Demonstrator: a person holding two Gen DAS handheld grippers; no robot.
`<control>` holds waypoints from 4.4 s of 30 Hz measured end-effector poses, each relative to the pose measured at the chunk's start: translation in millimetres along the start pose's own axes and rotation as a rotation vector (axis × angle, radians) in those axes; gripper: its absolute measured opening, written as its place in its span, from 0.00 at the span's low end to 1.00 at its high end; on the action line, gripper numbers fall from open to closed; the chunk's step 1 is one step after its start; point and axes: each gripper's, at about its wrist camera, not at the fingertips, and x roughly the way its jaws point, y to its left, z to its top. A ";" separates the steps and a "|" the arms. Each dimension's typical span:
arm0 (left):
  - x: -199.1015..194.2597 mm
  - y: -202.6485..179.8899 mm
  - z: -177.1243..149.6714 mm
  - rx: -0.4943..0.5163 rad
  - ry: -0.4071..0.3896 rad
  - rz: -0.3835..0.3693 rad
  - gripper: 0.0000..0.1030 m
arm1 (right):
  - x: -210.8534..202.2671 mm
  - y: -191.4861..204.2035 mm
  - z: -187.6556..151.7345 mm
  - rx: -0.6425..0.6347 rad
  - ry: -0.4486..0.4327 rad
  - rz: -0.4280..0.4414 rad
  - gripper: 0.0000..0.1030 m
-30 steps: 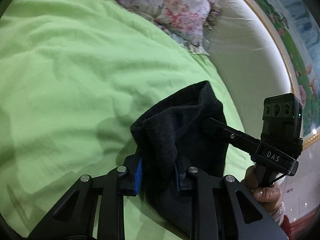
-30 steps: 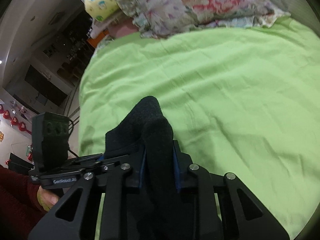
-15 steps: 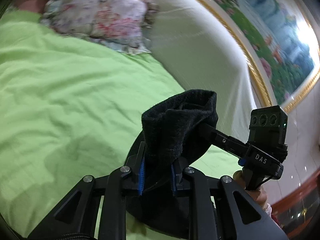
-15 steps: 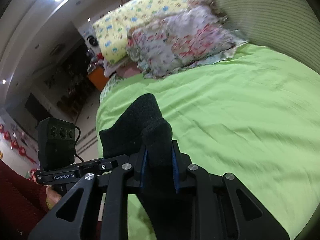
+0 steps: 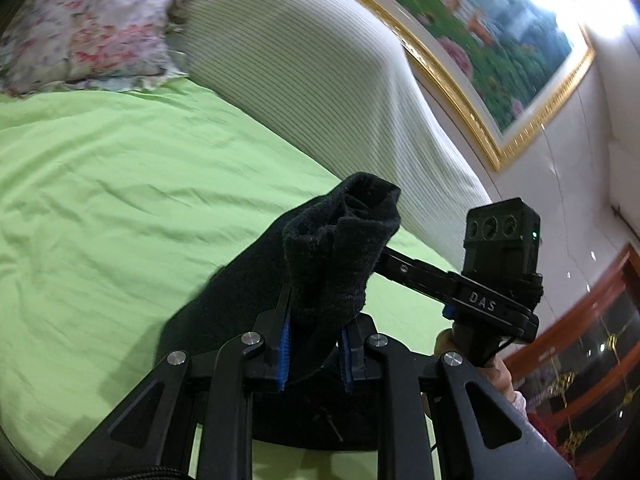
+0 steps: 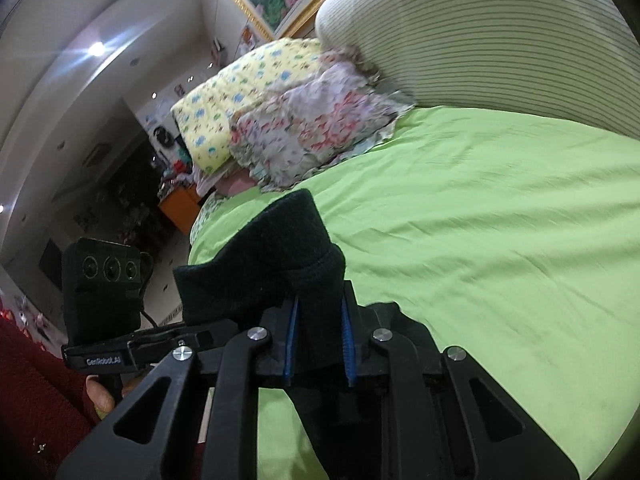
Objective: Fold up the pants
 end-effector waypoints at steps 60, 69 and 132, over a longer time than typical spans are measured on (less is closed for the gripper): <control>87.7 -127.7 -141.3 0.478 0.339 -0.121 0.59 | -167.4 -46.8 -185.0 0.526 -0.300 -0.621 0.61; 72.1 -97.6 -100.8 0.388 0.254 -0.034 0.67 | -165.0 -9.6 -181.7 0.484 -0.325 -0.694 0.71; 125.1 12.9 -47.9 0.147 0.379 0.186 0.71 | -112.3 -23.8 -194.2 0.518 -0.220 -0.671 0.77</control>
